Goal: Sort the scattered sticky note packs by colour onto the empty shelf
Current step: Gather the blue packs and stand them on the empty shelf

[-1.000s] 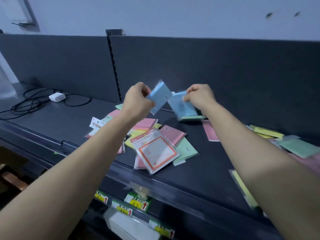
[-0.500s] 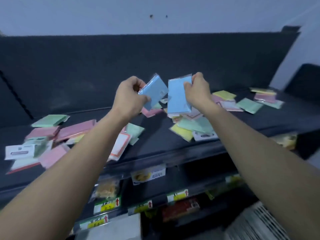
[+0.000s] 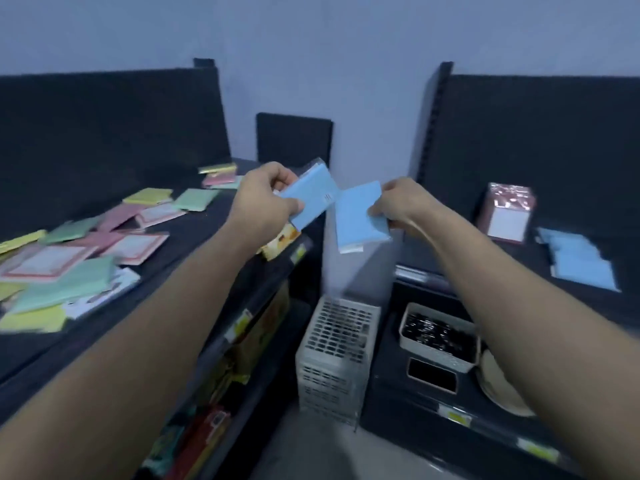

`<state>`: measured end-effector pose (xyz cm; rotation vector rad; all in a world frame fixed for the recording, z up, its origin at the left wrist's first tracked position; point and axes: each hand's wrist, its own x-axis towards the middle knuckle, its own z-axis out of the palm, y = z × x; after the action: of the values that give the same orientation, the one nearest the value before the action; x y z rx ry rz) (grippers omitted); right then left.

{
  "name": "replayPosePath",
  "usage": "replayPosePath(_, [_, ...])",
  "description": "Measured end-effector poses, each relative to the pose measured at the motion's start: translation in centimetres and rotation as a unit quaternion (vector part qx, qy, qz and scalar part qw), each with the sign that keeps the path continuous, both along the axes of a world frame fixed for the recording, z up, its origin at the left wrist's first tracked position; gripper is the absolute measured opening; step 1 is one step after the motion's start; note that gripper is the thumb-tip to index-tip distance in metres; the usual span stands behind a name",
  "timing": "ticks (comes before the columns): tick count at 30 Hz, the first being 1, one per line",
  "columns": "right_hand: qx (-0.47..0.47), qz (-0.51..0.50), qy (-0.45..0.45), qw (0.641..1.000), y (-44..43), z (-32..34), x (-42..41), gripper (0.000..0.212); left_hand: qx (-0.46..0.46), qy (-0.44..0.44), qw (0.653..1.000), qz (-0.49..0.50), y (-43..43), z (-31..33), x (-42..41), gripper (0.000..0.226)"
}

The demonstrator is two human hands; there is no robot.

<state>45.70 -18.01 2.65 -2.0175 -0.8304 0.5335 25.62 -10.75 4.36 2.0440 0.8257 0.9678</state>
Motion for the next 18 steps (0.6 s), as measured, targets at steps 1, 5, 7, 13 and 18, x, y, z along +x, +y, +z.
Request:
replayPosePath(1, [-0.011,-0.024,-0.022,0.999,-2.5,0.1,2.4,0.033,-0.006,0.002,1.000,-0.027,-1.4,-0.2,2.9,0.020])
replayPosePath(5, [-0.020,-0.131,-0.070,0.989,-12.5,-0.4,11.4,0.026,-0.018,0.018,0.991,-0.129,-8.0,-1.0,14.1,0.022])
replayPosePath(7, [-0.003,-0.168,-0.073,0.983,-17.1,-0.7,15.6,0.017,-0.019,0.031,0.985,-0.170,-11.6,-1.3,19.1,0.021])
replayPosePath(13, [-0.052,-0.207,-0.174,0.961,-28.0,-1.9,25.7,0.023,-0.001,0.059,0.971,-0.233,-19.2,-2.8,30.6,0.022])
replayPosePath(18, [-0.098,-0.217,-0.166,0.957,-32.1,-3.9,30.9,0.028,-0.010,0.082,0.968,-0.237,-21.0,-3.9,35.9,0.021])
